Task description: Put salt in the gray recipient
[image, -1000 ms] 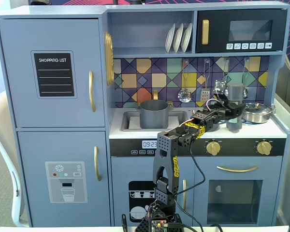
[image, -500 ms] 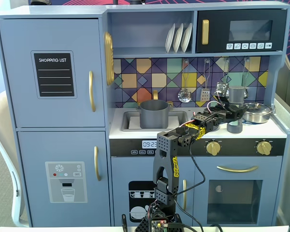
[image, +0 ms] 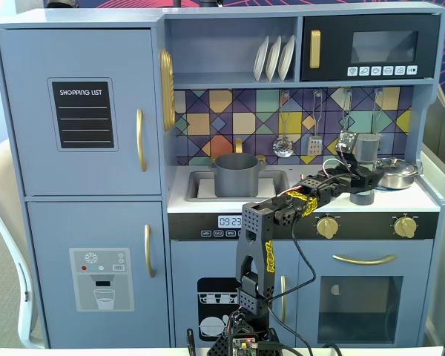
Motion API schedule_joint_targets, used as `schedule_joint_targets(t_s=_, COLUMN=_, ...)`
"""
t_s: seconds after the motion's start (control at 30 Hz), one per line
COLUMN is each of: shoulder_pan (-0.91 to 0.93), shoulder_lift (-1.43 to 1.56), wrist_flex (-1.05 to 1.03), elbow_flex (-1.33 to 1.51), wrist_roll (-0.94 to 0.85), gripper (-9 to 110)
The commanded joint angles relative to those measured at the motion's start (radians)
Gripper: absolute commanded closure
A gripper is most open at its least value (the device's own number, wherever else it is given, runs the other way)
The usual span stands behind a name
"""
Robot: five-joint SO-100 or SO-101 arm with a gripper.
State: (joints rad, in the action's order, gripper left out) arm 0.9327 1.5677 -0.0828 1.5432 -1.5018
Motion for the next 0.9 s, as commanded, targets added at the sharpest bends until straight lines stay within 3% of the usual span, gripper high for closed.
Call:
schedule_joint_targets(t_s=0.0, shoulder_pan=0.026, shoulder_lift=0.146, wrist_flex=-0.034, elbow_flex=0.018, wrist_roll=0.018, gripper=44)
schedule_joint_targets(t_s=0.17, shoulder_pan=0.054, shoulder_lift=0.362, wrist_flex=-0.107, elbow_flex=0.176, wrist_roll=0.021, gripper=44)
schedule_joint_targets(t_s=0.33, shoulder_pan=0.071, shoulder_lift=0.683, wrist_flex=-0.341, elbow_flex=0.347, wrist_roll=0.038, gripper=51)
schedule_joint_targets(t_s=0.43, shoulder_pan=0.071, shoulder_lift=0.887, wrist_flex=-0.526, elbow_flex=0.446, wrist_roll=-0.003, gripper=67)
schedule_joint_targets(t_s=0.5, shoulder_pan=0.041, shoulder_lift=1.019, wrist_flex=-0.703, elbow_flex=0.506, wrist_roll=-0.14, gripper=85)
schedule_joint_targets(t_s=0.57, shoulder_pan=-0.012, shoulder_lift=1.129, wrist_flex=-0.873, elbow_flex=0.561, wrist_roll=-0.313, gripper=101)
schedule_joint_targets(t_s=0.67, shoulder_pan=-0.138, shoulder_lift=1.262, wrist_flex=-1.015, elbow_flex=0.65, wrist_roll=-0.299, gripper=101)
schedule_joint_targets(t_s=0.87, shoulder_pan=-0.56, shoulder_lift=1.48, wrist_flex=-1.17, elbow_flex=0.868, wrist_roll=-0.175, gripper=101)
